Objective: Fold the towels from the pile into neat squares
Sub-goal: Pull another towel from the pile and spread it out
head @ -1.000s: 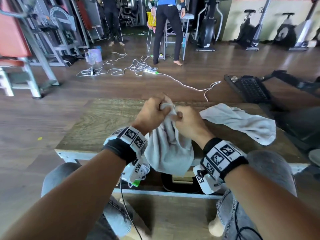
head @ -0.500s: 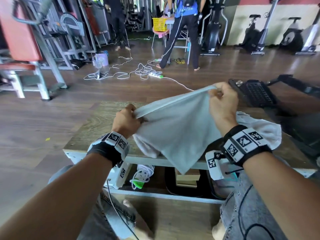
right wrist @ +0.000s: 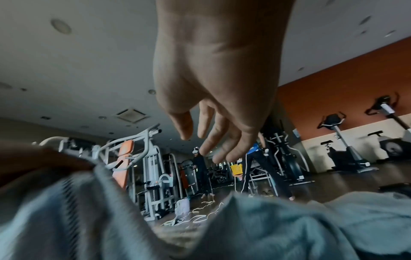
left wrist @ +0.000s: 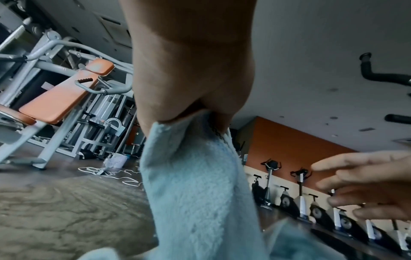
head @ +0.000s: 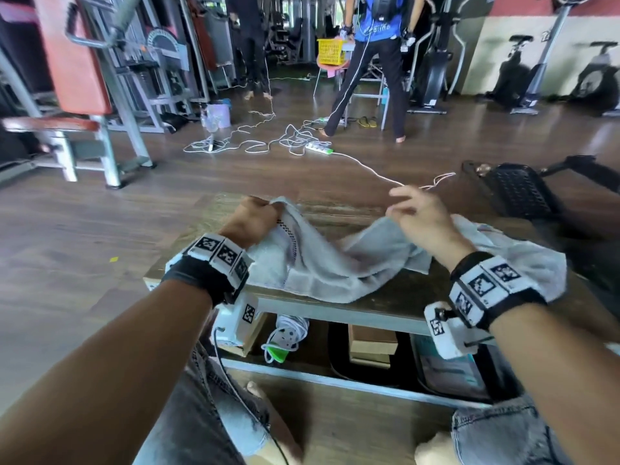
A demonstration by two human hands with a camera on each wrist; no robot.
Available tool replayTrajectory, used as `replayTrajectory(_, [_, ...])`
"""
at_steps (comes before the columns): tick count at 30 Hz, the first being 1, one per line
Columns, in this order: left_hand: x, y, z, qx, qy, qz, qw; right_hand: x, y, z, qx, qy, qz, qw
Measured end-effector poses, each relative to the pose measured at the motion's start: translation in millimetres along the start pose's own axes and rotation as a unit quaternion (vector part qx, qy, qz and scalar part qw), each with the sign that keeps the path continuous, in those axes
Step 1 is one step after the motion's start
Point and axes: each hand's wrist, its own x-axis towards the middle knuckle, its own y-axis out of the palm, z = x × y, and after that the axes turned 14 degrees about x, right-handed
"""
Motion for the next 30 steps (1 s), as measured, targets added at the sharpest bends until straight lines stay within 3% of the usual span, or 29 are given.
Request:
replayTrajectory(3, [-10.4, 13.6, -19.8, -0.014, 0.038, 0.064, 0.997, -27.2, 22.5, 2.1, -0.011, -0.023, 0.102, 0.994])
replayTrajectory(5, [-19.1, 23.9, -33.3, 0.008, 0.12, 0.122, 0.985, -40.3, 35.7, 4.1, 0.005, -0.05, 0.161, 0.986])
replayTrajectory(9, [-39.2, 37.4, -57.8, 0.02, 0.236, 0.189, 0.953, -42.7, 42.9, 7.3, 0.01, -0.07, 0.172, 0.982])
replayTrajectory(14, [-50.4, 48.7, -57.9, 0.003, 0.24, 0.164, 0.957, -45.0, 29.8, -0.5, -0.164, -0.067, 0.094, 0.98])
replayTrajectory(19, [-39.4, 57.5, -33.4, 0.041, 0.155, 0.111, 0.981, -45.0, 15.2, -19.1, -0.132, -0.059, -0.02, 0.989])
replayTrajectory(21, [-37.1, 59.3, -24.2, 0.012, 0.126, 0.093, 0.988, -46.8, 8.2, -18.5, -0.089, -0.028, 0.024, 0.995])
replayTrajectory(24, [-47.1, 61.2, -31.8, -0.022, 0.169, 0.077, 0.982, -53.8, 12.2, -14.4, -0.044, -0.042, 0.116, 0.991])
replayTrajectory(26, [-54.4, 66.4, -43.2, -0.009, 0.215, 0.08, 0.973, -57.9, 20.3, -11.0, -0.013, -0.07, 0.118, 0.99])
replayTrajectory(30, [-53.6, 80.4, -49.8, 0.007, 0.257, 0.058, 0.965, -55.4, 24.8, -13.0, -0.038, -0.135, 0.051, 0.989])
